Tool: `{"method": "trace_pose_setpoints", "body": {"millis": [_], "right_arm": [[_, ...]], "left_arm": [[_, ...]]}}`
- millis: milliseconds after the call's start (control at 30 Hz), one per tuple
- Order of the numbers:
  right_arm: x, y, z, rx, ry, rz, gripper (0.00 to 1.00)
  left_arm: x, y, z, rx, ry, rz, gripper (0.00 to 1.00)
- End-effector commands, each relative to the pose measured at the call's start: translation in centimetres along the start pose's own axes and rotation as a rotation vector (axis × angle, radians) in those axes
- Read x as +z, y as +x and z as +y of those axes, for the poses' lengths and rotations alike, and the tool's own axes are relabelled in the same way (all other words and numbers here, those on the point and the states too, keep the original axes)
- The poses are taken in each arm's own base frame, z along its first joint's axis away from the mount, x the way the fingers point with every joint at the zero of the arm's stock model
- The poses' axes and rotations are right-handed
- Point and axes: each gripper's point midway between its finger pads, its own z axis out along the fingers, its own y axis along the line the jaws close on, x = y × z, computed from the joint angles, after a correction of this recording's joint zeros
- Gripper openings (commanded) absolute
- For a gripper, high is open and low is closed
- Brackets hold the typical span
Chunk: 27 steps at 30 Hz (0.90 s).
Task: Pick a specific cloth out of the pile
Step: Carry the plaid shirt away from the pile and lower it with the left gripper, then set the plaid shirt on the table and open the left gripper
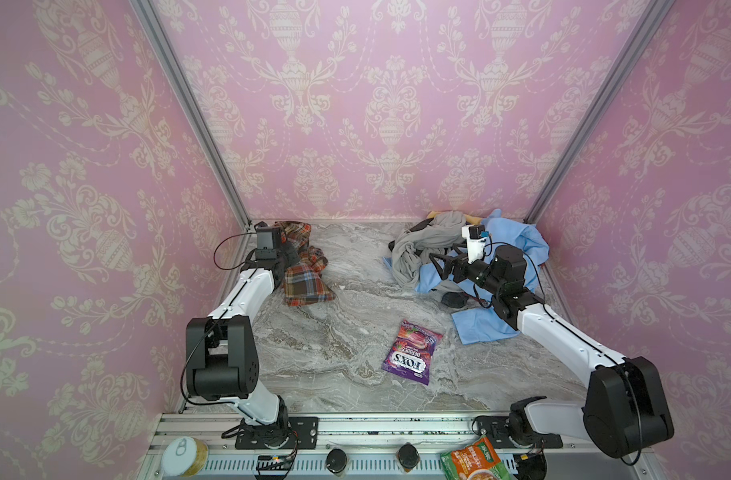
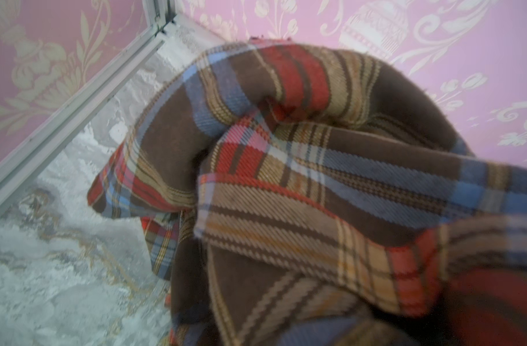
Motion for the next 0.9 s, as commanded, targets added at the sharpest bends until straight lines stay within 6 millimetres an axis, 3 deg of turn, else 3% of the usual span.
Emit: {"method": "trace_pose_setpoints", "body": {"millis": [0,133,233,433,667,867], "right_arm": [[-0.8,-1.1,1.1,0.001,-0.025,-0.05,1.0],[-0.8,-0.8,1.1,0.016,-0.025,-0.046,1.0],[-0.7,-0.5,1.0,0.023,-0.023,-0.034,1.0],[-0.4,0.4,0.7,0.028,-0.013,-0.008,1.0],[0.2,0.8,0.6,0.032,-0.021,0.006,1.0],[0.7,1.3,0.4,0.032,-0.022,0.02,1.0]], "left_arm": [[0.3,4.3,2.0,-0.043,-0.063,0.144,0.0],[1.6,7.2,3.1,-0.066,-0.093,0.26,0.0],[2.8,8.6,2.9,-0.054,-0.1,0.375,0.0],[4.4,9.3,3.9,0.11,-0.179,0.543,0.0],[5.0,8.2,6.3,0.363,-0.296,0.622,0.0],[6.4,7.3,6.2,0.491,-0.247,0.634,0.0]]}}
